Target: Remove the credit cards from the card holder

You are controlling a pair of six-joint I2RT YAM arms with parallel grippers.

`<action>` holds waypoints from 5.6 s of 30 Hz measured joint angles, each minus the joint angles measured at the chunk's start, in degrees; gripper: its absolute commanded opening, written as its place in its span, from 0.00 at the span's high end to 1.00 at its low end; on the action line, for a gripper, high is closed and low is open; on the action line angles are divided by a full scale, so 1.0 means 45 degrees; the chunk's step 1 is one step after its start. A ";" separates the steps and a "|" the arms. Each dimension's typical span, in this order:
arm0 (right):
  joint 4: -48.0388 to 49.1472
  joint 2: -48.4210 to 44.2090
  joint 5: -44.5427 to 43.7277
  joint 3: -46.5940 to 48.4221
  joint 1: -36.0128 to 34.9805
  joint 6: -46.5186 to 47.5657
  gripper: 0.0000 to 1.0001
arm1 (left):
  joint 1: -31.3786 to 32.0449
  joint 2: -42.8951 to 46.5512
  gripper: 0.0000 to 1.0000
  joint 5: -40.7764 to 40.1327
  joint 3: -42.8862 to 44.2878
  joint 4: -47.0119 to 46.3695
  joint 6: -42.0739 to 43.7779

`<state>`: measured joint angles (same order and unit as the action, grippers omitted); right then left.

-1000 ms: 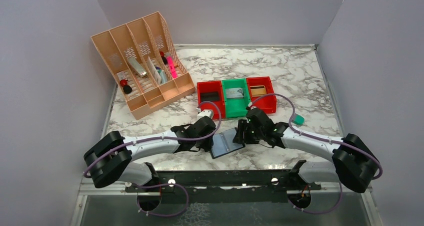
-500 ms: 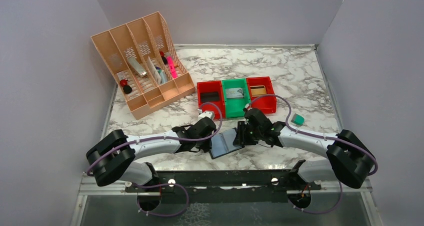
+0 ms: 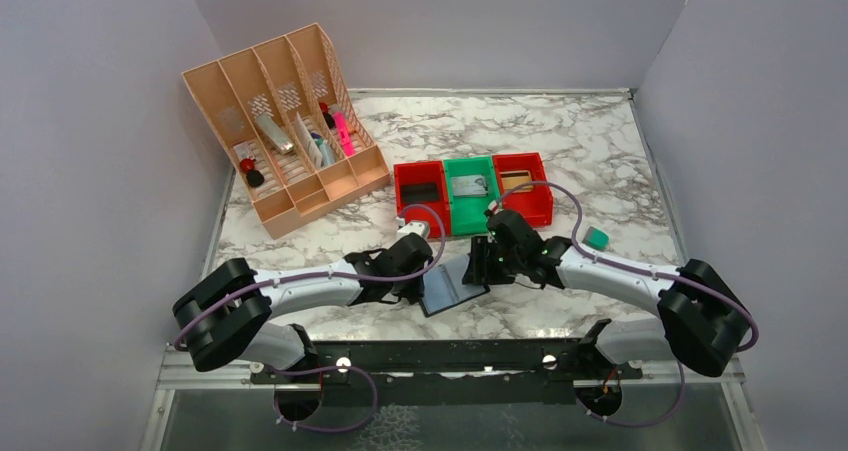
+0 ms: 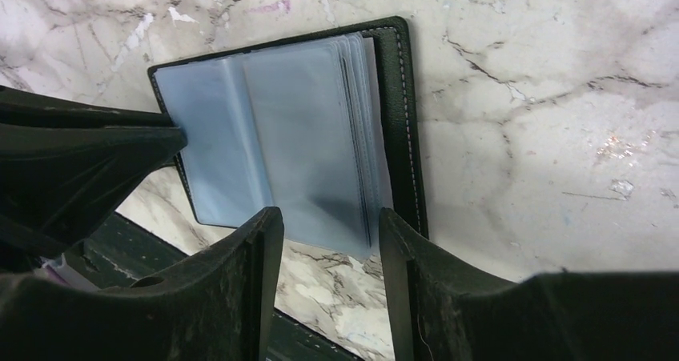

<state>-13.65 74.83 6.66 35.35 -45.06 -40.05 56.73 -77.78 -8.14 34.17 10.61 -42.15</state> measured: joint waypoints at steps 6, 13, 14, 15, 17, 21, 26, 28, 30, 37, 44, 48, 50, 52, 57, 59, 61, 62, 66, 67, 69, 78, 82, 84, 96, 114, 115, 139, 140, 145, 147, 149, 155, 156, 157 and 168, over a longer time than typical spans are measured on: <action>-0.0729 -0.0015 -0.0651 0.0180 0.0000 -0.0083 0.46 | 0.0000 -0.0053 0.85 0.0024 0.0000 -0.0155 0.0005; -0.0539 -0.0160 0.0083 0.0306 0.0000 0.0384 0.47 | 0.0000 -0.0053 0.85 0.0039 0.0000 -0.0160 0.0005; -0.0520 -0.0019 0.0175 0.0350 0.0000 0.0393 0.48 | 0.0000 -0.0053 0.85 0.0044 0.0000 -0.0155 0.0005; -0.0495 0.0160 0.0257 0.0389 0.0000 0.0393 0.48 | 0.0000 -0.0053 0.85 0.0044 0.0000 -0.0160 0.0005; -0.0447 0.0452 0.0374 0.0393 0.0000 0.0403 0.48 | 0.0000 -0.0053 0.85 0.0044 0.0000 -0.0160 0.0000; -0.0340 0.0563 0.0408 0.0389 0.0000 0.0481 0.48 | 0.0000 -0.0053 0.85 0.0044 0.0000 -0.0160 0.0000; -0.0330 0.0563 0.0398 0.0389 0.0000 0.0559 0.47 | 0.0000 -0.0053 0.86 0.0044 0.0000 -0.0155 0.0005; -0.0364 0.0539 0.0355 0.0393 0.0000 0.0583 0.47 | 0.0000 -0.0058 0.86 0.0044 0.0000 -0.0160 0.0005; -0.0583 0.0408 0.0189 0.0398 0.0000 0.0588 0.46 | 0.0000 -0.0058 0.86 0.0053 0.0000 -0.0160 0.0005; -0.0792 -0.0024 -0.0097 0.0476 0.0000 0.0743 0.47 | 0.0000 -0.0058 0.86 0.0136 0.0000 -0.0160 0.0019; -0.0515 0.0665 0.0311 0.0461 0.0000 0.0758 0.49 | 0.0000 -0.0058 0.86 0.0151 0.0000 -0.0175 0.0073; -0.0461 0.0850 0.0476 0.0461 0.0000 0.0704 0.53 | 0.0000 -0.0063 0.86 0.0180 0.0000 -0.0194 0.0126; -0.0379 0.0850 0.0617 0.0461 0.0000 0.0695 0.53 | 0.0000 -0.0063 0.86 0.0185 0.0000 -0.0204 0.0151; -0.0272 0.0845 0.0797 0.0461 0.0000 0.0685 0.53 | 0.0000 -0.0063 0.86 0.0185 0.0000 -0.0214 0.0175; 0.0068 0.0845 0.1404 0.0403 0.0000 0.0665 0.53 | 0.0000 -0.0102 0.86 0.0296 0.0000 -0.0340 0.0180; 0.0287 0.0860 0.1758 0.0364 0.0000 0.0583 0.53 | 0.0000 -0.0121 0.87 0.0311 0.0000 -0.0359 0.0180; 0.0631 0.0937 0.2186 0.0340 0.0000 0.0500 0.53 | 0.0000 -0.0126 0.87 0.0321 0.0000 -0.0364 0.0180; 0.0821 0.1001 0.2404 0.0325 0.0000 0.0457 0.53 | 0.0000 -0.0126 0.87 0.0325 0.0000 -0.0364 0.0180; 0.1574 0.1307 0.3308 0.0248 0.0000 0.0253 0.52 | 0.0000 -0.0126 0.86 0.0330 0.0000 -0.0364 0.0180; 0.1773 0.1389 0.3570 0.0238 0.0000 0.0228 0.52 | 0.0000 -0.0126 0.85 0.0325 0.0000 -0.0364 0.0180; 0.2181 0.1569 0.4070 0.0233 0.0000 0.0180 0.52 | 0.0000 -0.0126 0.85 0.0325 0.0000 -0.0369 0.0180; 0.3546 0.2395 0.5999 0.0238 0.0000 0.0107 0.51 | 0.0000 0.0296 0.81 0.0223 -0.0209 -0.0277 -0.0015; 0.3910 0.2569 0.6513 0.0238 0.0000 0.0117 0.50 | 0.0000 0.0865 0.79 -0.0141 -0.0238 0.0005 -0.0209; 0.4061 0.2735 0.6795 0.0238 -0.0029 0.0131 0.49 | 0.0005 0.1292 0.78 -0.0427 -0.0277 0.0180 -0.0355; 0.4522 0.4124 0.7388 0.0568 -0.0976 0.0243 0.53 | 0.0000 0.4566 0.65 -0.1982 -0.1248 0.1146 -0.1345; 0.5270 0.3458 0.5027 -0.0685 -0.0947 -0.0923 0.82 | -0.0384 0.1341 0.63 -0.0840 0.1899 -0.0384 0.0525; 0.5469 0.3405 0.4964 -0.0845 -0.0947 -0.1088 0.83 | -0.0437 0.0908 0.65 -0.0656 0.2118 -0.0588 0.0588; -0.0029 -0.0869 -0.1375 -0.0063 -0.0816 -0.0355 0.53 | -0.0578 -0.0806 0.82 0.2569 0.0427 -0.1486 0.0481; -0.0170 -0.0670 -0.1409 0.0005 -0.0816 -0.0272 0.51 | -0.0578 -0.0772 0.81 0.2574 0.0389 -0.1462 0.0476; -0.1001 0.0277 -0.1583 0.0413 -0.0816 0.0165 0.46 | -0.0578 -0.0364 0.81 0.2560 0.0034 -0.1180 0.0452; -0.1195 0.0457 -0.1710 0.0573 -0.0816 0.0306 0.45 | -0.0578 -0.0233 0.81 0.2545 -0.0019 -0.1020 0.0437; -0.1302 0.0476 -0.1802 0.0646 -0.0816 0.0457 0.44 | -0.0578 -0.0141 0.81 0.2511 -0.0063 -0.0889 0.0432; -0.1326 0.0947 -0.1880 0.0772 -0.0816 0.0777 0.51 | -0.0578 -0.0092 0.81 0.2443 -0.0107 -0.0801 0.0432; -0.1311 0.1044 -0.1865 0.0777 -0.0816 0.0816 0.53 | -0.0578 -0.0092 0.81 0.2424 -0.0107 -0.0801 0.0427; -0.1316 0.1069 -0.1831 0.0797 -0.0806 0.0831 0.54 | -0.0573 -0.0092 0.81 0.2404 -0.0112 -0.0801 0.0423; -0.1370 0.1054 -0.1632 0.0816 -0.0797 0.1005 0.47 | -0.0495 -0.0092 0.82 0.2210 -0.0121 -0.0806 0.0345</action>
<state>-19.81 79.57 -0.69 39.03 -48.64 -35.53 54.50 -78.19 1.80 33.63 6.98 -40.60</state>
